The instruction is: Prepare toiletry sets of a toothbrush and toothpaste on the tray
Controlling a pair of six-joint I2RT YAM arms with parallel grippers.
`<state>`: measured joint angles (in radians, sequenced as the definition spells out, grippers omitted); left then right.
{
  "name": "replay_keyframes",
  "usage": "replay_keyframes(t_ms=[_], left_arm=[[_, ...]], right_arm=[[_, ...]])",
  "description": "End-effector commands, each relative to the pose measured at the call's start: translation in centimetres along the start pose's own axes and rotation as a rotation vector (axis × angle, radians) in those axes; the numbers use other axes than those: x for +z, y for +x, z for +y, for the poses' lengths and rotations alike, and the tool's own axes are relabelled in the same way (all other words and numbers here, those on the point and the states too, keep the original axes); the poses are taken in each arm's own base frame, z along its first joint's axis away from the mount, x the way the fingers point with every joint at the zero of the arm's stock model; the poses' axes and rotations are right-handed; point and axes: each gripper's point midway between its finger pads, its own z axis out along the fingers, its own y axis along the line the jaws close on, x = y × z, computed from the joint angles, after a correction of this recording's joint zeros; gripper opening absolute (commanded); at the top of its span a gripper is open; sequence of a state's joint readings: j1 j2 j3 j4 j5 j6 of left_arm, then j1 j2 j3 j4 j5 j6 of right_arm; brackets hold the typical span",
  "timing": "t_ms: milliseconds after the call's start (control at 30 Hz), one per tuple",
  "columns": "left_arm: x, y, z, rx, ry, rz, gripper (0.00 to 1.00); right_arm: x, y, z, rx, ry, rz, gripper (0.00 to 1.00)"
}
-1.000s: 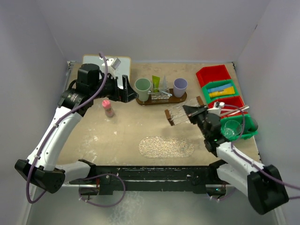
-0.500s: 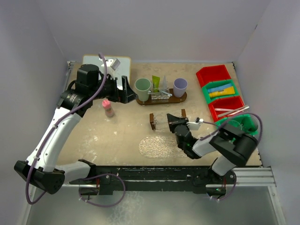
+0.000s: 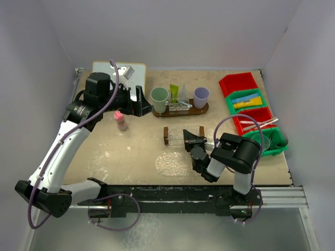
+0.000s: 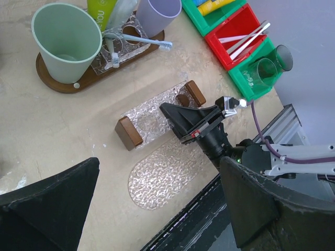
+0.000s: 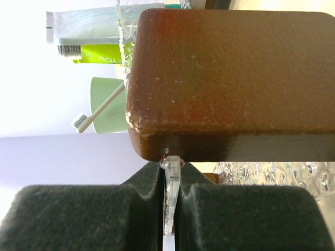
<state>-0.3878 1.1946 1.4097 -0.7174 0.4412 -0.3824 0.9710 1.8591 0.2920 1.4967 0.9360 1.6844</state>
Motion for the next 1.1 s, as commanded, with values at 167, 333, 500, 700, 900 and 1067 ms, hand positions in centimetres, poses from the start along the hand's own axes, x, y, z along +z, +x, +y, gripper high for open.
replay_keyframes(t_ms=[167,333,500,700,900,1067], left_arm=[[-0.7,-0.8,-0.9,0.031,0.030,-0.049,0.93],[-0.7,-0.8,-0.9,0.029,0.028,-0.048,0.93],[-0.7,-0.7,-0.9,0.028,0.030,-0.047,0.93],[-0.7,-0.8,-0.9,0.029,0.031,-0.051,0.93],[-0.8,-0.6,-0.9,0.029,0.031,-0.048,0.93],[-0.7,-0.6,-0.9,0.030,0.031,-0.048,0.93]], right_arm=[[-0.9,-1.8,-0.3,0.091,-0.020,-0.046,0.13],[-1.1,-1.9,-0.5,0.073,-0.015,-0.039,0.25],[-1.5,-1.9,-0.5,0.039,-0.011,-0.012,0.37],[-2.4,-2.0,-0.9,-0.001,0.022,0.036,0.52],[-3.5,-1.6,-1.8,-0.060,0.131,0.145,0.92],[-4.7,-2.5,-2.4,-0.233,0.331,0.251,1.00]])
